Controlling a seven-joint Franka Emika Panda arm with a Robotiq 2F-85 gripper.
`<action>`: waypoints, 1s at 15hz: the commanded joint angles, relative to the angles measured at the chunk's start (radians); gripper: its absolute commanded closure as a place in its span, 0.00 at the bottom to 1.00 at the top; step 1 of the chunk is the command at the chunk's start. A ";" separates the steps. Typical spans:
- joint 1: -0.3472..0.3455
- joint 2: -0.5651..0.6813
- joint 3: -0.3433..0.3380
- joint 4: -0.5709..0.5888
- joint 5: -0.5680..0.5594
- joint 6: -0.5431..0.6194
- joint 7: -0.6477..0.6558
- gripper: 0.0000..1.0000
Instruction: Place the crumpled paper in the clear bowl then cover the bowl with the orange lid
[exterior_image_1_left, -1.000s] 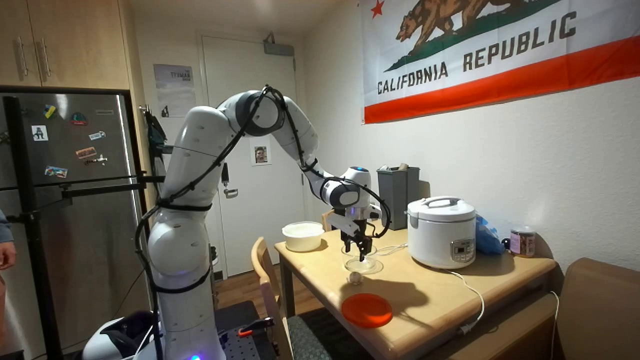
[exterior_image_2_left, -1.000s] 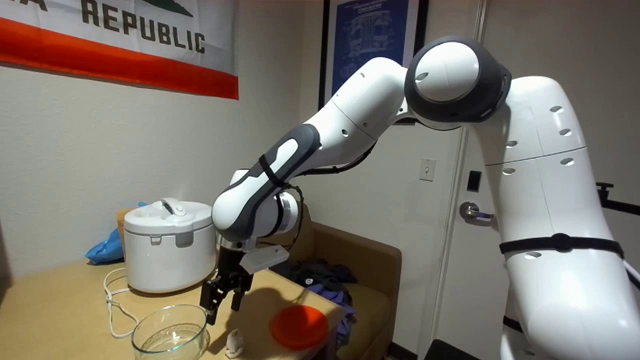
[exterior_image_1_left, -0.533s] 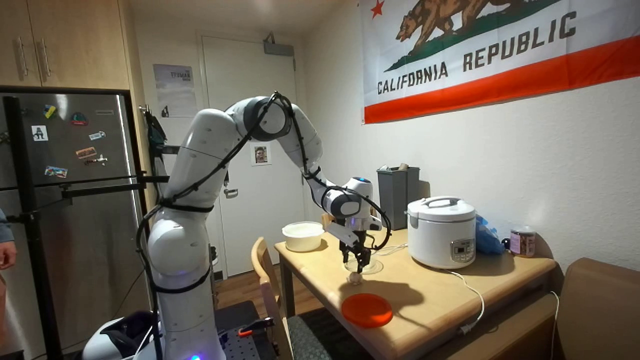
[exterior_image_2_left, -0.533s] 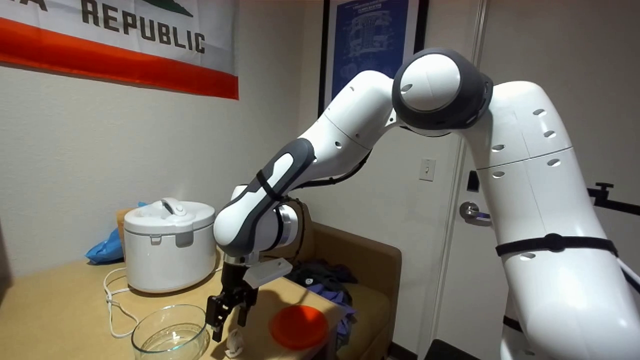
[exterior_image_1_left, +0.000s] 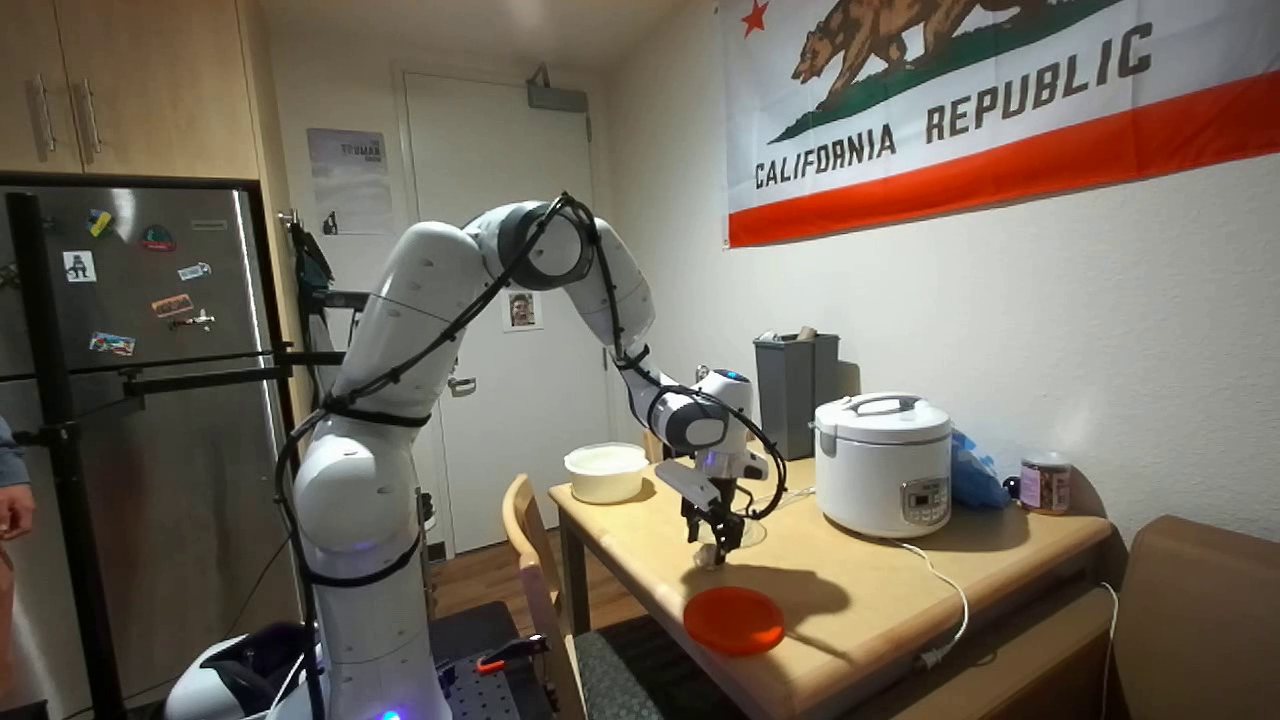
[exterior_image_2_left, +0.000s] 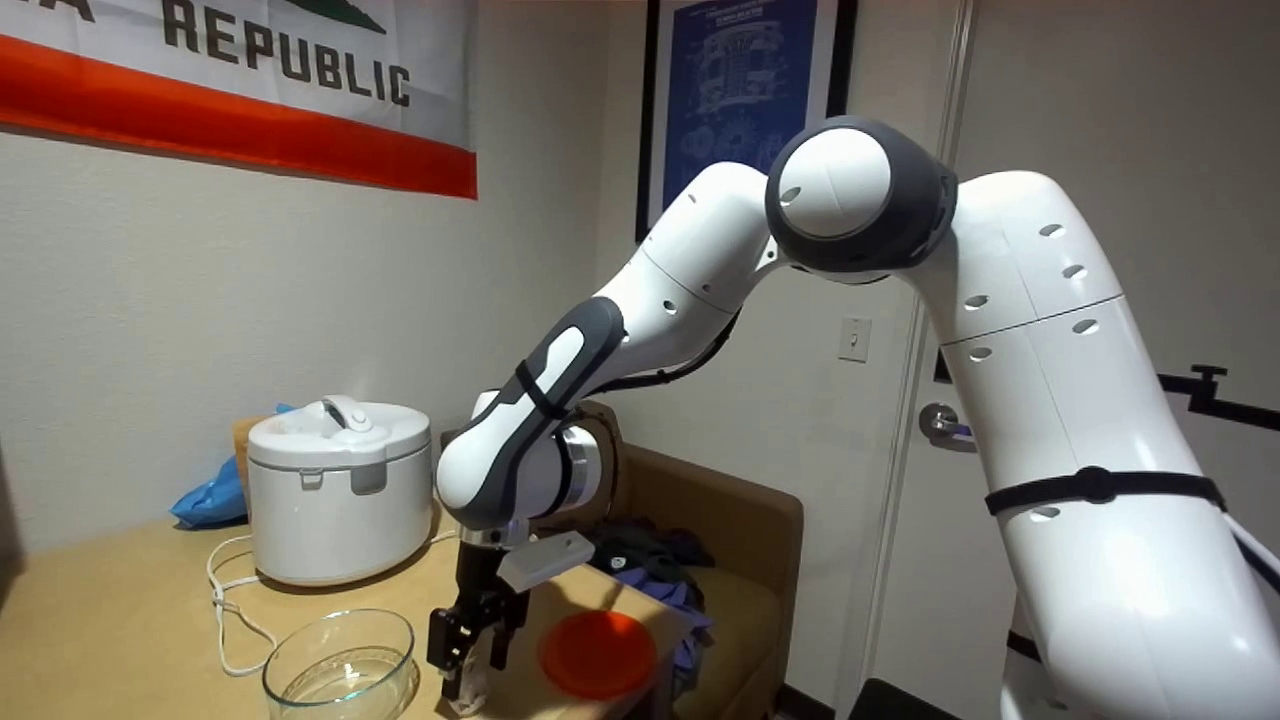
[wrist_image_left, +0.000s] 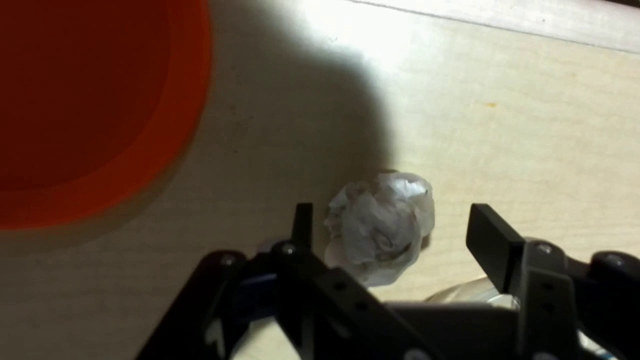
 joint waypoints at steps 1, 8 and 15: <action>-0.010 0.030 0.009 0.020 0.005 -0.012 0.009 0.35; -0.017 0.053 0.013 0.035 0.009 -0.017 0.009 0.52; -0.013 0.004 0.017 0.019 0.008 0.003 0.014 0.68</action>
